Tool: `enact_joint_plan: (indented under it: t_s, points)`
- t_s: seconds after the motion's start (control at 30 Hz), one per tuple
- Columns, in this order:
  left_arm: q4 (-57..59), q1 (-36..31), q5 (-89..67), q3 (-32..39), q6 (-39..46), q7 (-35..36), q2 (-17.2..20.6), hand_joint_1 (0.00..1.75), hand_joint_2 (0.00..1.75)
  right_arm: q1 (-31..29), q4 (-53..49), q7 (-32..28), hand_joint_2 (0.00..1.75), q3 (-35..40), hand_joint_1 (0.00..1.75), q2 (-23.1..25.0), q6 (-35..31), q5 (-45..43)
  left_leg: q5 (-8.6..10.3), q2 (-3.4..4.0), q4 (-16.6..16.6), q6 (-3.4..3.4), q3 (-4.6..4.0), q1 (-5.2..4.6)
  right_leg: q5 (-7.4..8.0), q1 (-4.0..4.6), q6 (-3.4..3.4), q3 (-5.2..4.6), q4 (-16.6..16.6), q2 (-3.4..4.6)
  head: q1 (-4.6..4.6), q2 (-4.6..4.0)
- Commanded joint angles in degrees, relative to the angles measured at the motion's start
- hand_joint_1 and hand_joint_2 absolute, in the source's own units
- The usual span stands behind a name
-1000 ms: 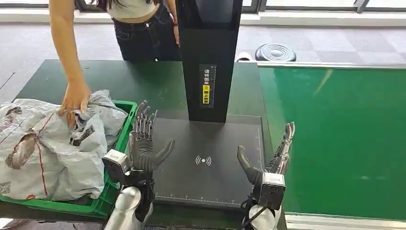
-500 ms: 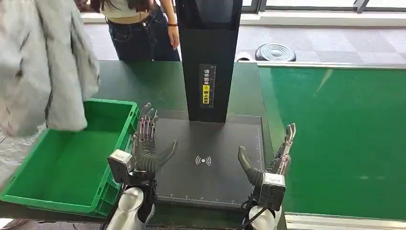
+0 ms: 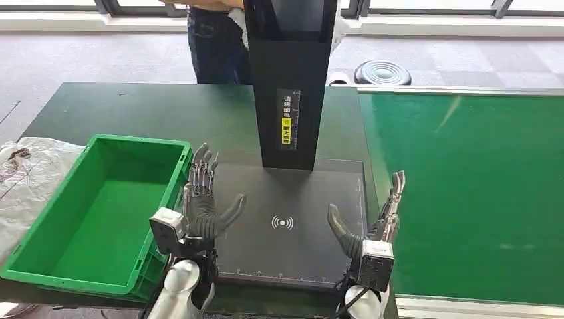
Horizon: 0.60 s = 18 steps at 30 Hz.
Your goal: Moved the parcel from conveyor to table for the left to box.
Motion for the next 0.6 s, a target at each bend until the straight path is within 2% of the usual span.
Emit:
enact_joint_plan:
  t_s: [0.03, 0.43, 0.6]
  points:
    - [0.15, 5.67, -0.13, -1.23, 0.36, 0.09, -2.65, 0.00, 1.75, -1.79, 3.39, -0.11, 1.75, 1.45, 0.00, -1.26, 0.04, -0.30, -0.03, 0.11, -0.08, 0.04, 0.15, -0.02, 0.00, -0.02, 0.02, 0.12, -0.09, 0.09, 0.00, 0.00]
    - [0.75, 5.21, 0.06, -0.31, 0.87, 0.09, -2.58, 0.00, 1.75, -2.95, 4.97, -0.11, 1.75, 1.72, 0.00, -1.24, 0.12, -0.66, 0.02, 0.22, -0.35, 0.10, 0.38, -0.05, 0.09, -0.03, 0.04, 0.33, -0.37, 0.17, 0.00, 0.00]
    - [1.01, 5.15, -0.03, -0.19, 0.82, 0.09, -2.44, 0.00, 1.75, -3.23, 5.12, -0.11, 1.75, 2.14, 0.00, -1.31, -0.32, -0.96, -0.02, 0.20, -0.17, 0.06, 0.23, -0.03, 0.04, -0.02, 0.03, 0.18, -0.18, 0.17, 0.00, 0.00]
